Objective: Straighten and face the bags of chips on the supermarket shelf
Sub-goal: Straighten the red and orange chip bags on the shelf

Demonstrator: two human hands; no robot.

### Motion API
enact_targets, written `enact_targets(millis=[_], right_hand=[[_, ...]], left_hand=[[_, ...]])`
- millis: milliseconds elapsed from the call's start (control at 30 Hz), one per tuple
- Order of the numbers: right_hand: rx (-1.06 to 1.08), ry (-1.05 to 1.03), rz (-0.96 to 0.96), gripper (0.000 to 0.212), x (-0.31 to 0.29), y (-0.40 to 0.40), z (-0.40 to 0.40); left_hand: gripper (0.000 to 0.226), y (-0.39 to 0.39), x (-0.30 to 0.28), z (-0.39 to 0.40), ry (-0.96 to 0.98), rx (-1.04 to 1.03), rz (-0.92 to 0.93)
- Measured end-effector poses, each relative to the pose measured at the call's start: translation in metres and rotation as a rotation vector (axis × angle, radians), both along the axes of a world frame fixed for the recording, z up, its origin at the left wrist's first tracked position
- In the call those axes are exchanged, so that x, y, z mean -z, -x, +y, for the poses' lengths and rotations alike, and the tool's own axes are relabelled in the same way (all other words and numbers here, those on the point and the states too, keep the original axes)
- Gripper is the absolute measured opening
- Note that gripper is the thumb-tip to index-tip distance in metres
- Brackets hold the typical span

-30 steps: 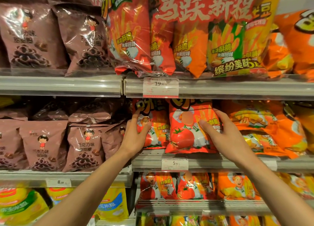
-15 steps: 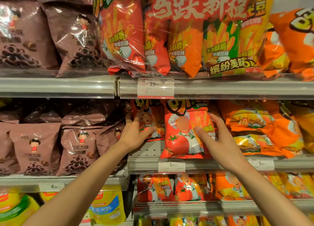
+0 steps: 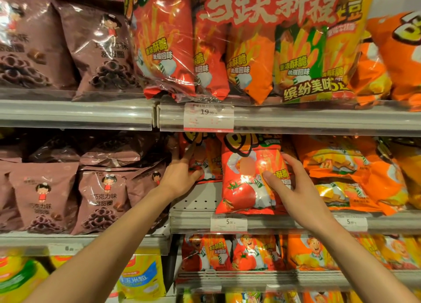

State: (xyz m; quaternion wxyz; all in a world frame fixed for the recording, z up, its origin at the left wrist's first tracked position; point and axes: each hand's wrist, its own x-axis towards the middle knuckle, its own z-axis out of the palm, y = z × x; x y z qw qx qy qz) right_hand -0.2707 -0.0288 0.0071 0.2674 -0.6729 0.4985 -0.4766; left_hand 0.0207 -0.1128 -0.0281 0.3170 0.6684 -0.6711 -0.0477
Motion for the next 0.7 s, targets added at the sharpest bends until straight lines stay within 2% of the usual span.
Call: enact_targets(millis=[133, 233, 400, 467, 533, 700], right_hand=[[-0.014, 0.001, -0.005, 0.065, -0.002, 0.002, 0.002], [-0.018, 0.004, -0.017, 0.064, -0.003, 0.003, 0.003], [-0.042, 0.042, -0.028, 0.063, -0.005, -0.010, 0.008], [-0.078, 0.058, -0.029, 0.062, -0.004, -0.025, 0.010], [-0.123, 0.052, -0.032, 0.063, -0.001, -0.045, 0.008], [-0.181, 0.008, -0.093, 0.065, 0.012, -0.095, -0.005]], left_hand=[[0.055, -0.008, -0.004, 0.017, 0.052, 0.007, -0.024], [0.047, -0.014, -0.006, 0.032, 0.112, 0.017, 0.041], [0.053, -0.001, -0.019, 0.068, 0.067, 0.218, 0.521], [0.045, 0.003, -0.022, 0.079, 0.049, 0.279, 0.628], [0.050, 0.004, -0.028, 0.092, 0.063, 0.293, 0.646], [0.082, -0.008, -0.031, 0.120, 0.140, 0.228, 0.603]])
